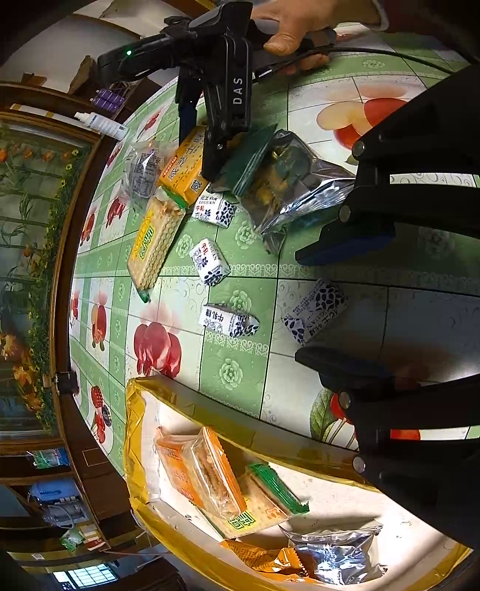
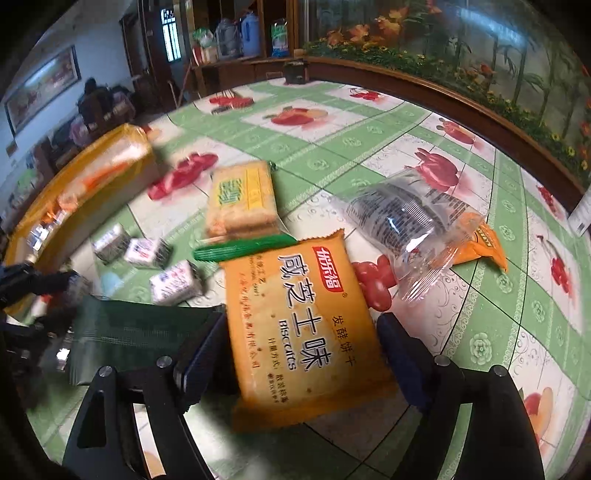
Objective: Organize snacks
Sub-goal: 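Grasp the yellow cheese biscuit pack with the right tool while the left tool grasps the cow-print box, then carry the biscuit pack and cow-print box with both tools over the tray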
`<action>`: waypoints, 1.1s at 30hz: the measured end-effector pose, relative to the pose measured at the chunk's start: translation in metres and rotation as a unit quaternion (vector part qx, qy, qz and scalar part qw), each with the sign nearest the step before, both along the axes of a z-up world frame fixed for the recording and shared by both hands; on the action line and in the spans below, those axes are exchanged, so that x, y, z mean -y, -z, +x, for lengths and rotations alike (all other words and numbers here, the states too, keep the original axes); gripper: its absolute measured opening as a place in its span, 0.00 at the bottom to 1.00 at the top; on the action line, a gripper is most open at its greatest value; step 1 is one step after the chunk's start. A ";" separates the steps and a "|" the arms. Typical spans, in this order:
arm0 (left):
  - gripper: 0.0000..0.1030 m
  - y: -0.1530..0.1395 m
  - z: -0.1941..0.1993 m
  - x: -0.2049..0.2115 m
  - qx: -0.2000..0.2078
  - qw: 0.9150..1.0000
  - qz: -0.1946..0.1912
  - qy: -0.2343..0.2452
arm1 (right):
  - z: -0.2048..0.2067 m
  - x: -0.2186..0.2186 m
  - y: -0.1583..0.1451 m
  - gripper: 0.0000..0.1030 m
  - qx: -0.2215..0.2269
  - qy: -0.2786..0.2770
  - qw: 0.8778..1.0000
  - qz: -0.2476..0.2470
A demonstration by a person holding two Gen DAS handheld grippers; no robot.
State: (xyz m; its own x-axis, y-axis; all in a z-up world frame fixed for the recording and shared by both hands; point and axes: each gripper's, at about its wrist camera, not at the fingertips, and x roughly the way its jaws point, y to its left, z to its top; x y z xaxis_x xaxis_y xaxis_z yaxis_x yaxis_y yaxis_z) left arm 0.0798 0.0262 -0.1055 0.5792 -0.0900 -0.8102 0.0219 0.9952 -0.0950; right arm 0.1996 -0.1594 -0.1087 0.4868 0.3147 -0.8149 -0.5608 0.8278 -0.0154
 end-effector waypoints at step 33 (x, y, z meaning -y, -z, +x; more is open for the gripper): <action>0.30 -0.056 -0.054 0.007 0.059 0.998 -0.017 0.024 | -0.161 0.109 -0.063 0.69 0.013 0.158 0.955 0.250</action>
State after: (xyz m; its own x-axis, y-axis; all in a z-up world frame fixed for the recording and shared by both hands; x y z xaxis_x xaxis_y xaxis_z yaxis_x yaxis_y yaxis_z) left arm 0.0263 0.0192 -0.0498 0.6650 -0.1467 -0.7323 0.0833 0.9890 -0.1224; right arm 0.0387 -0.2679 -0.0457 0.6399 0.4953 -0.5875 -0.2859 0.8631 0.4162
